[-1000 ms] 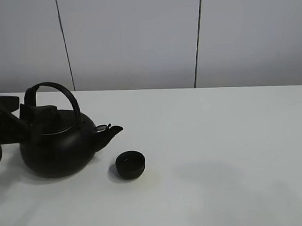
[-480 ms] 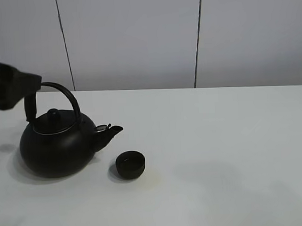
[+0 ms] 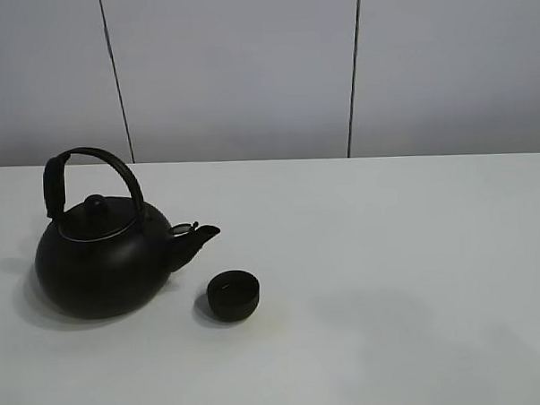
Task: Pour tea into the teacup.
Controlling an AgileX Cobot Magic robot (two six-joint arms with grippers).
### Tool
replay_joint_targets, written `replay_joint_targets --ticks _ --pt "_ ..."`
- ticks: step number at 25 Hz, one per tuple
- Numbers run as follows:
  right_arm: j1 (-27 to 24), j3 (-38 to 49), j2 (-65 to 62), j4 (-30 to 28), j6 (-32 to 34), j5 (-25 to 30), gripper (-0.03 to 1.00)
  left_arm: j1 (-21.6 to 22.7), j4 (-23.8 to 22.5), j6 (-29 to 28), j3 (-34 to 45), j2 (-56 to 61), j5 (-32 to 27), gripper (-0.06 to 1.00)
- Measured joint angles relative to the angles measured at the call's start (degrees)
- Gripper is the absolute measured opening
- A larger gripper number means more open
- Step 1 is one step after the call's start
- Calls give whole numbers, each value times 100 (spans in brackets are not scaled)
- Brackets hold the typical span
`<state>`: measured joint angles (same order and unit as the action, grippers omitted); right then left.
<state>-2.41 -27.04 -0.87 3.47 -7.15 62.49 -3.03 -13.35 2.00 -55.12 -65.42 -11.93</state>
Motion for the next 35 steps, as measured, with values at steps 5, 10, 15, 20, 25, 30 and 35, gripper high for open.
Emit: replay_joint_targets --ticks 5,10,15,20,25,30,35 --pt "0 0 0 0 0 0 52 708 -24 -136 -97 735 -827 69" --pt "0 0 0 0 0 -1 52 708 232 -247 54 2173 -1309 69" --pt "0 0 0 0 0 -6 52 708 592 -271 372 3788 -2349 69" --pt "0 0 0 0 0 -6 52 708 722 -60 578 4832 -3931 69" --pt "0 0 0 0 0 -6 52 708 960 -118 1141 5815 -4714 69" --pt "0 0 0 0 0 -6 52 708 1380 -146 1896 6592 -4856 69" --pt "0 0 0 0 0 -6 52 708 1415 -146 2202 6637 -4946 69"
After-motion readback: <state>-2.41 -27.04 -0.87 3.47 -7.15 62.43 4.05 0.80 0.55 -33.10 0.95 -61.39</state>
